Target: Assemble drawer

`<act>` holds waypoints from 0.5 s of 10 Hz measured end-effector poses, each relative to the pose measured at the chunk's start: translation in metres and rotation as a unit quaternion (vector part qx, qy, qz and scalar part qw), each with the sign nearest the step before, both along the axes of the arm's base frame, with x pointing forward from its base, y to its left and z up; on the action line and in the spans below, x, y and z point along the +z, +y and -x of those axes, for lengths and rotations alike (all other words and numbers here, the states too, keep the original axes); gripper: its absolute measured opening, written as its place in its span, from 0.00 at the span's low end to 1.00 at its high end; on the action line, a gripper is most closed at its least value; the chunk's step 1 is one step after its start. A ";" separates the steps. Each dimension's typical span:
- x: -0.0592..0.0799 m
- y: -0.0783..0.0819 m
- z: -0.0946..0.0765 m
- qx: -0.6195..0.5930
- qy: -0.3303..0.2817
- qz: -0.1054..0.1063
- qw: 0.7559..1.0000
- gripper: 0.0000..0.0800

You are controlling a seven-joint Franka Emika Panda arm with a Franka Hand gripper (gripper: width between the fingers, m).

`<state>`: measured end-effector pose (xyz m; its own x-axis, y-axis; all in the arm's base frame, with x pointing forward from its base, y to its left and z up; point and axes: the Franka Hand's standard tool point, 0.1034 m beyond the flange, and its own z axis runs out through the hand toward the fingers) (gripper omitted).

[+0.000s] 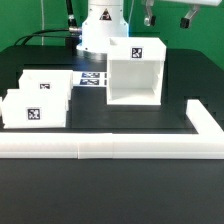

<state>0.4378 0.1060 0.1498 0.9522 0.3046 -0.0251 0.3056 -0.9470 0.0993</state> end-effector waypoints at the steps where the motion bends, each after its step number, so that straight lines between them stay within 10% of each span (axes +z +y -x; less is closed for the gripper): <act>1: -0.004 -0.003 0.007 -0.009 0.004 0.001 1.000 0.81; 5: -0.005 -0.003 0.007 -0.008 0.005 0.000 1.000 0.81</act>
Offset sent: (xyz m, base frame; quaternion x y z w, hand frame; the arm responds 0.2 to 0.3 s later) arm 0.0000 0.0000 0.0000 0.0000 0.0000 0.0000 1.0000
